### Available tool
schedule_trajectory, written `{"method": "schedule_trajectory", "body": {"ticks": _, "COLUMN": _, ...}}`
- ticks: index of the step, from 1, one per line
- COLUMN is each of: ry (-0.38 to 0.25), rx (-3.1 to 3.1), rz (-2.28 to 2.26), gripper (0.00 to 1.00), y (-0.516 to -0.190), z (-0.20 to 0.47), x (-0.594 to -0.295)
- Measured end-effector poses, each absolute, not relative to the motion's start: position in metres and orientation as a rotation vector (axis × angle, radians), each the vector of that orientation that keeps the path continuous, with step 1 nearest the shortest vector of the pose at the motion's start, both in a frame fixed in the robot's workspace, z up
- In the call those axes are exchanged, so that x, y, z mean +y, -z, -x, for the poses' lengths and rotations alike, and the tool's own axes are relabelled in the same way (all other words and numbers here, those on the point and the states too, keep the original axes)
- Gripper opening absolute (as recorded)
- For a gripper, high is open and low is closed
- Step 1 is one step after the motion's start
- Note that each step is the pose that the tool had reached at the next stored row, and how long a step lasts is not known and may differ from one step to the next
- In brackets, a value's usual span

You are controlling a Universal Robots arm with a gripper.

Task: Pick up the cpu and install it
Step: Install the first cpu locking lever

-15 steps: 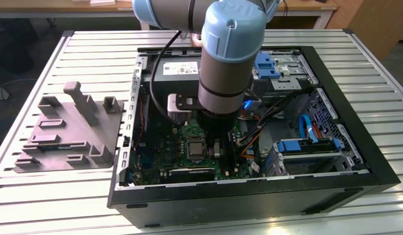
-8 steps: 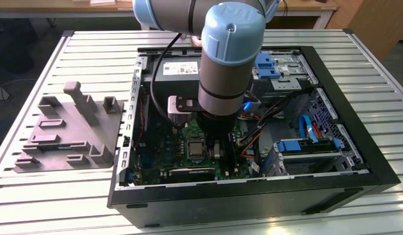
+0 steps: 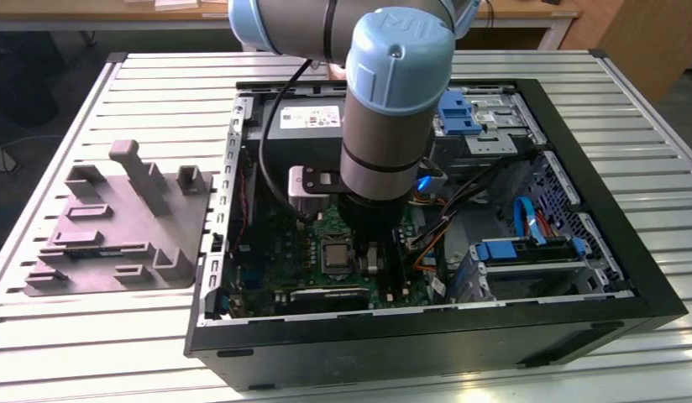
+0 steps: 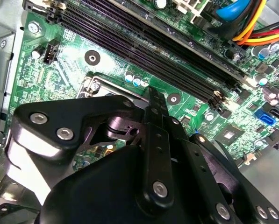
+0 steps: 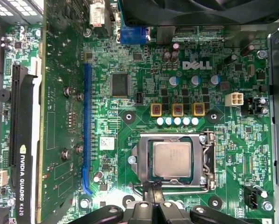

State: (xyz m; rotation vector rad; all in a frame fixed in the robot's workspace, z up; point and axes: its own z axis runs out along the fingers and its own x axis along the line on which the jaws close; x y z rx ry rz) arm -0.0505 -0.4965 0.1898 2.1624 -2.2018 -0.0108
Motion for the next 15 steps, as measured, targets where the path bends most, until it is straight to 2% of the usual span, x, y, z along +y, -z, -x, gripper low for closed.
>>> {"method": "schedule_trajectory", "body": {"ticks": 15, "ry": 0.011, "rx": -2.2, "rz": -2.165, "gripper": 0.11, "y": -0.1886, "z": 0.0482, "x": -0.4965}}
